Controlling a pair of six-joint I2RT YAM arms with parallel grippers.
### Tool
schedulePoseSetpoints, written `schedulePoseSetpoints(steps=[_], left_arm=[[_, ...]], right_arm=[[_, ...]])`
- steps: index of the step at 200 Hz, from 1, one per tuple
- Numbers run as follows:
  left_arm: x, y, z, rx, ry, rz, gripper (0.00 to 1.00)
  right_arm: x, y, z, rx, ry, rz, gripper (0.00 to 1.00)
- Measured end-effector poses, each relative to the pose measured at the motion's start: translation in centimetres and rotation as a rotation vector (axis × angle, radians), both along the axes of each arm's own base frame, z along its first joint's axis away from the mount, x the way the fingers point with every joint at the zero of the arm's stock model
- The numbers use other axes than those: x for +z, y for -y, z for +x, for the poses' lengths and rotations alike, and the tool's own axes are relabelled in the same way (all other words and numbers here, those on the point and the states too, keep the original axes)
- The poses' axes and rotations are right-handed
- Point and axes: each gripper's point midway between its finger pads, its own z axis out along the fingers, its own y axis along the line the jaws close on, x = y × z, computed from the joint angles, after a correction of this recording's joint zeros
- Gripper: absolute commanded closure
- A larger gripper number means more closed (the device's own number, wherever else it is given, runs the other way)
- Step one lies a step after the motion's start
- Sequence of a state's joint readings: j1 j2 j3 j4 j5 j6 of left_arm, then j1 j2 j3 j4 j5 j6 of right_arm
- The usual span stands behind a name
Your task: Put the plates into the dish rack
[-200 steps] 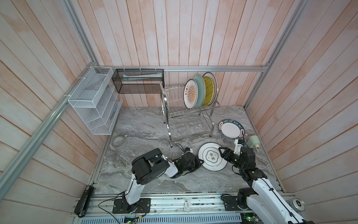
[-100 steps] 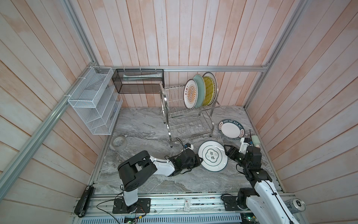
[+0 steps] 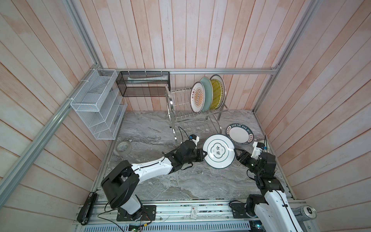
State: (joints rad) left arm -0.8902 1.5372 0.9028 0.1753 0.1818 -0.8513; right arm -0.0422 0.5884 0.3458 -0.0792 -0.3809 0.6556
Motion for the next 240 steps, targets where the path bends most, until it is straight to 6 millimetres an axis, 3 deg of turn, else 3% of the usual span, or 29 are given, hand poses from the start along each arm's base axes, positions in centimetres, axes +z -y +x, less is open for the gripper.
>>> schedulePoseSetpoints(steps=[17,97,143,172,240], left_arm=[[1.4,-1.0,-0.4,0.009,0.046,-0.019,1.0],[2.2,-7.1,0.6,0.113,0.106,-0.018,1.0],[0.4,-11.9,1.8,0.195,0.068,-0.054,1.0],[0.3,-12.3,1.2,0.178,0.055,-0.092,1.0],[2.1,-11.9,0.6,0.136,0.105,-0.17,1.0]], right_arm=[[0.5,-0.6,-0.1,0.033,0.02,0.016,0.35],[1.6,-2.6,-0.7,0.139,0.103,0.108,0.35],[2.6,-5.0,-1.7,0.246,0.159,0.153,0.39],[2.7,-7.5,-2.3,0.335,0.159,0.159,0.42],[0.4,-13.0,-2.8,0.471,0.086,0.135,0.42]])
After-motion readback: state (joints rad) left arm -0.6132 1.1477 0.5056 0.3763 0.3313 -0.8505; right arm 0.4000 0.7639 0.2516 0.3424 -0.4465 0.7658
